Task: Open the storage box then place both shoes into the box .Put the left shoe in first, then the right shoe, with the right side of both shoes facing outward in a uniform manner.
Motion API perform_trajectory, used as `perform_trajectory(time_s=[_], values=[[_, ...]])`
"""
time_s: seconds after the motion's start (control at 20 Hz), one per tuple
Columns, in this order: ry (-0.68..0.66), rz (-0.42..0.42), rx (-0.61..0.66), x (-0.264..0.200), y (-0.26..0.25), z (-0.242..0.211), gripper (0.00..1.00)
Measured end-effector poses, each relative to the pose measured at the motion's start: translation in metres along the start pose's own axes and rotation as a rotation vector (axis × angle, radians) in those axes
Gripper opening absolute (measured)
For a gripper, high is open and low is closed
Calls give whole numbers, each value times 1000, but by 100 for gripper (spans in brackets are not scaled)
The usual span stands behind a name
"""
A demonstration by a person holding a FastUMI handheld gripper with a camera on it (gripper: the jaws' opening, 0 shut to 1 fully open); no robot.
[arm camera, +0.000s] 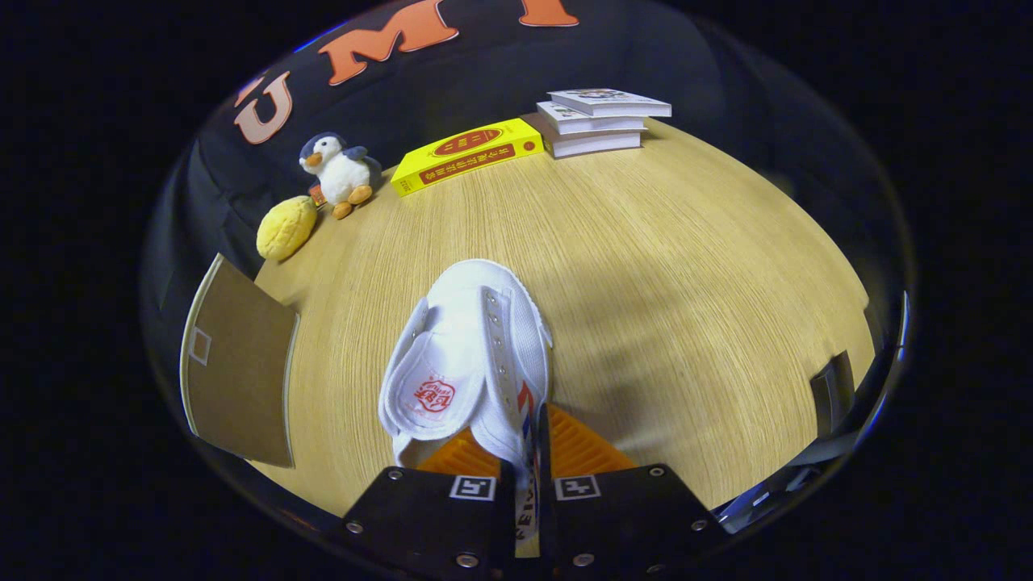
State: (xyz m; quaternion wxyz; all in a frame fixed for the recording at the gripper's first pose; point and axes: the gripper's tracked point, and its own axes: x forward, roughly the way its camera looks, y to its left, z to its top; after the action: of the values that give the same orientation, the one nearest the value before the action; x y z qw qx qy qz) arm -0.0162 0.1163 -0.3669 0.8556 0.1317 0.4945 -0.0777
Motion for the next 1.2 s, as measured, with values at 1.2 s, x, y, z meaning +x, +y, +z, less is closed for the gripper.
perform_trajectory(time_s=[1.2], values=[[-51, 151, -74, -119, 213, 87, 2]])
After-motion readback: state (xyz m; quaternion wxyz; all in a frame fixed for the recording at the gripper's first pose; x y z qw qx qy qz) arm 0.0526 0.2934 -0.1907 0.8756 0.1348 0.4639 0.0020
